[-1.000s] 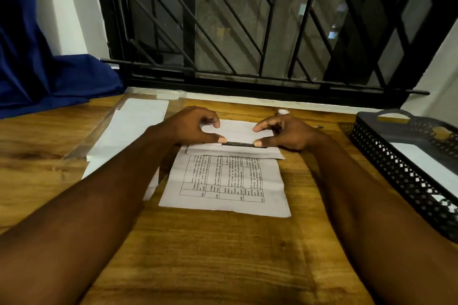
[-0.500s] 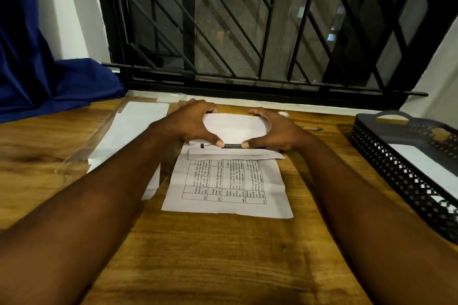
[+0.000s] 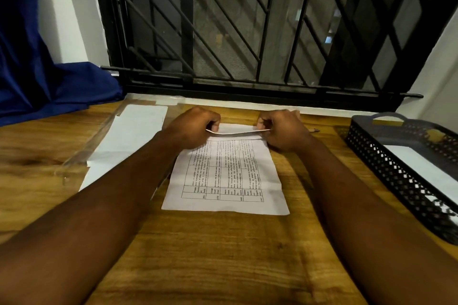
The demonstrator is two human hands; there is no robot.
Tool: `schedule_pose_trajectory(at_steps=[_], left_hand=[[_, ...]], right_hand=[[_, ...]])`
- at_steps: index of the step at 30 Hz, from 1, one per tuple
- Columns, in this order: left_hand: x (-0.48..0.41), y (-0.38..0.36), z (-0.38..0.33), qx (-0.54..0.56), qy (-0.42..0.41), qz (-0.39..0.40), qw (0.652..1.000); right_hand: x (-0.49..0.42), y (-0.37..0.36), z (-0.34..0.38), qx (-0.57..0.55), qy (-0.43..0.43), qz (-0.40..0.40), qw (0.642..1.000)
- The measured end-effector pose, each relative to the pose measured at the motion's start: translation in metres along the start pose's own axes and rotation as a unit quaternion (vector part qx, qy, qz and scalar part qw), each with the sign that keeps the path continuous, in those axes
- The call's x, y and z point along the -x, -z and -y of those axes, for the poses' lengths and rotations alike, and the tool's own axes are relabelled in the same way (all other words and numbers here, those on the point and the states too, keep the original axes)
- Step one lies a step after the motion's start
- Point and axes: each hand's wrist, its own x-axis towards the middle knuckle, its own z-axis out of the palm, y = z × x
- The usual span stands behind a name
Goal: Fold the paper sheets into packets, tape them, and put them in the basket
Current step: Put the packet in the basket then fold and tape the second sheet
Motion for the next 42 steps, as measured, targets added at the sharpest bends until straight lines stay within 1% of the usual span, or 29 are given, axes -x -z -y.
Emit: schedule_pose_trajectory(at_steps=[3,4,6,8,11,12,14,17,19,21,25,27,34,38,40,42], left_hand=[[0.002,-0.004,0.003,0.029,0.006,0.025,0.999],[0.002,-0.004,0.003,0.043,0.0,0.037,0.998],[0.004,-0.006,0.002,0.065,-0.009,0.052,0.996],[0.005,-0.011,0.0,0.078,0.001,0.057,0.995],[0.004,-0.018,-0.001,0.103,0.013,0.072,0.992],[0.004,-0.02,-0.002,0.103,0.02,0.08,0.991],[0.004,-0.023,-0.001,0.068,0.029,0.098,0.992],[0.003,-0.027,0.004,-0.017,0.032,0.145,0.989],[0.003,-0.027,0.004,-0.04,0.033,0.165,0.985],[0.003,-0.025,0.003,-0.048,0.038,0.173,0.983],[-0.001,-0.026,0.005,-0.067,0.078,0.179,0.978],[-0.001,-0.028,0.006,-0.078,0.097,0.177,0.976],[-0.001,-0.03,0.006,-0.085,0.103,0.178,0.975],[-0.001,-0.03,0.005,-0.083,0.094,0.175,0.976],[0.0,-0.028,0.007,-0.075,0.094,0.172,0.978],[0.001,-0.023,0.007,-0.067,0.102,0.149,0.981]], right_hand=[[-0.001,-0.004,0.003,-0.024,-0.004,0.072,0.997],[-0.001,-0.003,0.005,-0.049,-0.014,0.087,0.995],[0.0,-0.004,0.014,-0.087,-0.024,0.093,0.992],[0.001,-0.009,0.033,-0.08,-0.015,0.103,0.991],[0.005,-0.027,0.063,-0.045,0.002,0.179,0.983],[0.005,-0.032,0.069,-0.035,0.007,0.19,0.981],[0.002,-0.04,0.073,-0.016,0.01,0.193,0.981],[-0.004,-0.043,0.072,0.011,0.003,0.208,0.978],[-0.004,-0.044,0.068,0.021,-0.001,0.216,0.976],[-0.003,-0.044,0.059,0.02,-0.032,0.207,0.978],[-0.001,-0.044,0.029,0.04,-0.147,0.161,0.975],[0.0,-0.045,0.021,0.044,-0.183,0.146,0.971],[-0.002,-0.049,0.019,0.032,-0.196,0.137,0.97],[-0.003,-0.055,0.014,0.021,-0.189,0.107,0.976],[0.001,-0.055,0.015,0.031,-0.179,0.063,0.981],[0.008,-0.048,0.022,0.034,-0.167,-0.006,0.985]])
